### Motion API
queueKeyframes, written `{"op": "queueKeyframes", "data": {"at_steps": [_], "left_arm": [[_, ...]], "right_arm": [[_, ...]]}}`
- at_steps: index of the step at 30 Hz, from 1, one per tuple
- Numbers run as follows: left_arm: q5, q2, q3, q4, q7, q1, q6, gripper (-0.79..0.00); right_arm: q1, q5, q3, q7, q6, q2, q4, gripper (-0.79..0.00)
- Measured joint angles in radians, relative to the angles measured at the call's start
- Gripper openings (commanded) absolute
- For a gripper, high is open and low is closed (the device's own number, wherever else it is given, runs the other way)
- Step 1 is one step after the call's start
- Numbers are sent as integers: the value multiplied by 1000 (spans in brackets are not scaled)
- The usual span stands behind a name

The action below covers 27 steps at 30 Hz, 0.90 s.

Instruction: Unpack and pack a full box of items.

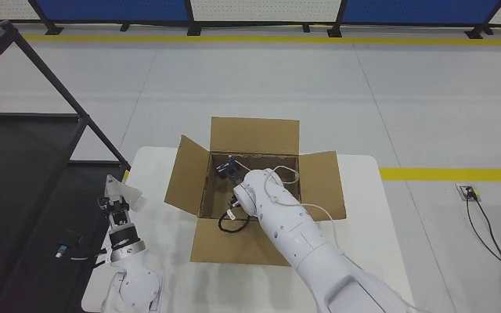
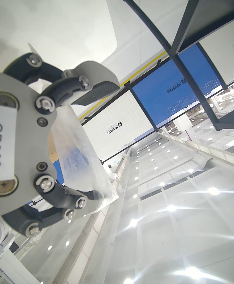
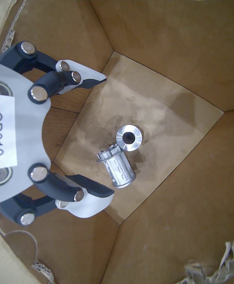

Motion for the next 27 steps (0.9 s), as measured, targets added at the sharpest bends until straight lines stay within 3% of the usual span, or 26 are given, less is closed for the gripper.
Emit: {"op": "queueKeyframes", "data": {"at_steps": [5, 11, 21, 27], "left_arm": [[8, -1, 6, 3, 0, -9, 6, 0], [12, -1, 6, 8, 3, -17, 13, 0], [13, -2, 10, 19, -3, -32, 13, 0], [11, -2, 8, 21, -5, -33, 10, 0]], "right_arm": [[-22, -13, -4, 27, -210, 19, -39, 0], [-79, -35, -6, 71, -299, 39, -159, 0], [-232, -93, 5, 153, -279, 77, -433, 0], [-259, -151, 18, 130, -167, 86, -484, 0]]}}
